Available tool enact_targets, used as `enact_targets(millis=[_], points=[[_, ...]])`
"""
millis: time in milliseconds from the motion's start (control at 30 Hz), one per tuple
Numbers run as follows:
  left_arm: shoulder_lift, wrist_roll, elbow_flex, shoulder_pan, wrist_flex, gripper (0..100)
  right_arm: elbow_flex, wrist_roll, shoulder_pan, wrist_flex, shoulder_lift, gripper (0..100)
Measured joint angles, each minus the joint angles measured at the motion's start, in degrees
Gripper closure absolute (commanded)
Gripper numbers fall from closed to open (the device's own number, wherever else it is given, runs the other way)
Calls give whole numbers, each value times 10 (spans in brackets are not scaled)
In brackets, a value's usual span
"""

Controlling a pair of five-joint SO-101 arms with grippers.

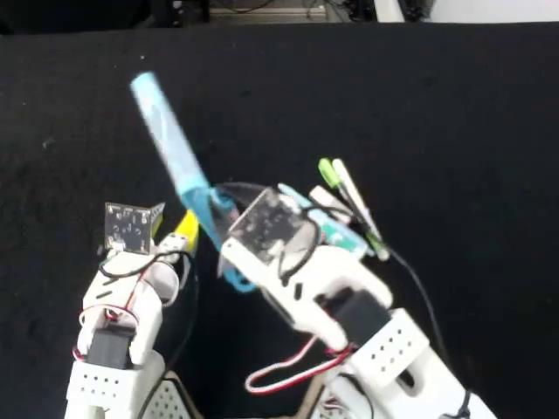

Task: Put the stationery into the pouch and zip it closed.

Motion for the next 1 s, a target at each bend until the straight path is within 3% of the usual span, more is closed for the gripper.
enact_targets(millis=[333,767,1000], points=[[1,-5,0,-1,2,827,43,0,-40,26,-1,987],[1,-139,0,-46,28,827,105,1,-41,25,0,987],[0,-193,-26,-91,109,827,176,-3,-43,-78,0,987]])
